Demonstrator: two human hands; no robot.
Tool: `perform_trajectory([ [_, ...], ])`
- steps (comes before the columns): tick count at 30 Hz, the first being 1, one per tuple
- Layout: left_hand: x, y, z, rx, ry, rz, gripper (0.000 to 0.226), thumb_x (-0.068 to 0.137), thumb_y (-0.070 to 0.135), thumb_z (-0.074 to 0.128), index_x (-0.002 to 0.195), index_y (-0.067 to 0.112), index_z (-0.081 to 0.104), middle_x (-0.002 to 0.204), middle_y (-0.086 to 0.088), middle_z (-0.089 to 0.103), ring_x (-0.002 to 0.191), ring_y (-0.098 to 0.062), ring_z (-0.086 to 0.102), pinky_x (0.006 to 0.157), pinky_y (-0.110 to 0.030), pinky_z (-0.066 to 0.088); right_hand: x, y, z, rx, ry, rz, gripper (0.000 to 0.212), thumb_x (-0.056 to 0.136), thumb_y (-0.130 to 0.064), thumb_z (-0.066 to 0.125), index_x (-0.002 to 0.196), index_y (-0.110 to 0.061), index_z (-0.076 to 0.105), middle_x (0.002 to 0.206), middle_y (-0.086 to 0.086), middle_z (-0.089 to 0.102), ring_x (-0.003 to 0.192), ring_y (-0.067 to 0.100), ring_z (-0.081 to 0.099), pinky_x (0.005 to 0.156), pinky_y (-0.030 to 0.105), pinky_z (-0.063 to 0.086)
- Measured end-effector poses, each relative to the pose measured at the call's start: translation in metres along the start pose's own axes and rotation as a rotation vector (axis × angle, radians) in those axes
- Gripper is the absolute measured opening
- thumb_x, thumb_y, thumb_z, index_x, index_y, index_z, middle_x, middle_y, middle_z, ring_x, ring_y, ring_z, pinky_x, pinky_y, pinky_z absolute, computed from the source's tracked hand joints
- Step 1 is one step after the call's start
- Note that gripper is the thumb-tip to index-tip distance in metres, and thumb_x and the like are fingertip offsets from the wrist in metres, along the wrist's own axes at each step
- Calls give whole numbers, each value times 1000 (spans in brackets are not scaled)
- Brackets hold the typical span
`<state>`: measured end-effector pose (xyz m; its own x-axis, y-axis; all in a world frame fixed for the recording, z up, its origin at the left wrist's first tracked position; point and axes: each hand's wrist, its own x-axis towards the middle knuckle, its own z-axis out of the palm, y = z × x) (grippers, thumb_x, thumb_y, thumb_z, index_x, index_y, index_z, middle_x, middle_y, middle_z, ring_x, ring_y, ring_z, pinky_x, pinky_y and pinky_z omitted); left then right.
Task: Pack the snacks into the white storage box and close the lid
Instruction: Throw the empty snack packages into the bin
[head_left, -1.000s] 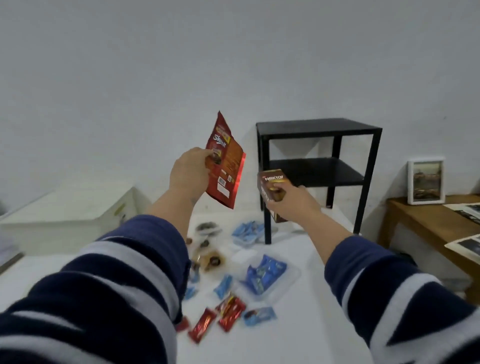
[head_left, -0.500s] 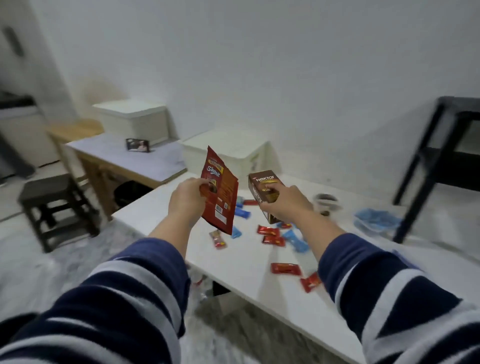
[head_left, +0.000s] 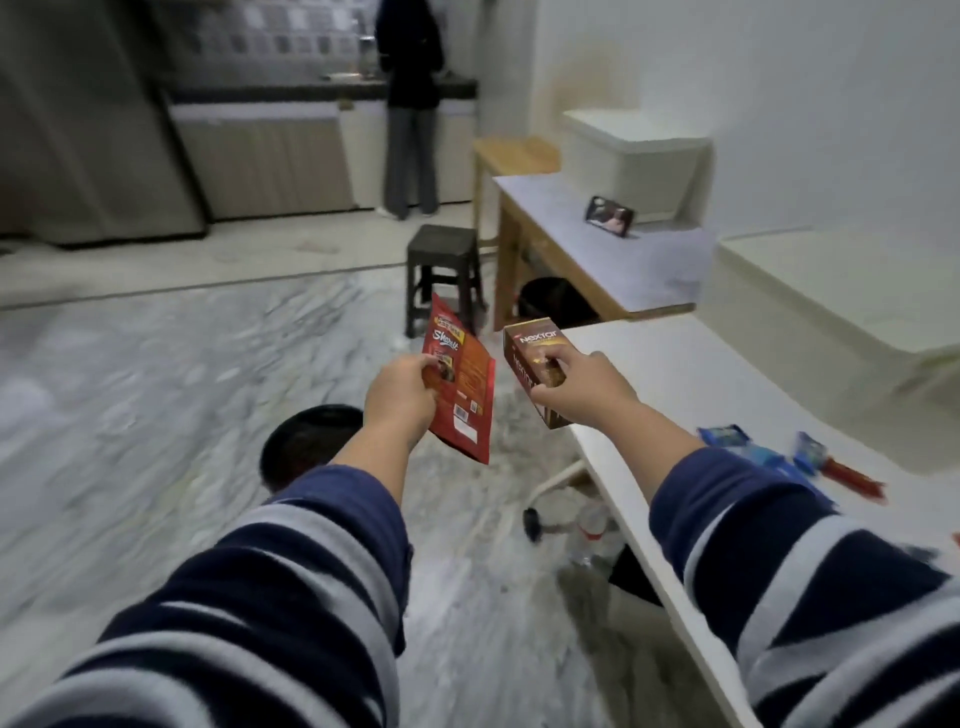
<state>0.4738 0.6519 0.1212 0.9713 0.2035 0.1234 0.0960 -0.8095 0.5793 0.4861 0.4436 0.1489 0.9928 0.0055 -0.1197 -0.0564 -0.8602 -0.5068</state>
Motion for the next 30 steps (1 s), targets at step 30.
perform_trajectory([
  [30, 217, -460, 38, -109, -217, -553, 47, 90, 0, 49, 134, 16, 53, 136, -7, 51, 116, -27, 56, 96, -39, 50, 259, -231, 438, -83, -531, 79, 63, 77, -49, 59, 137, -41, 42, 124, 10, 44, 113, 32, 51, 95, 43, 51],
])
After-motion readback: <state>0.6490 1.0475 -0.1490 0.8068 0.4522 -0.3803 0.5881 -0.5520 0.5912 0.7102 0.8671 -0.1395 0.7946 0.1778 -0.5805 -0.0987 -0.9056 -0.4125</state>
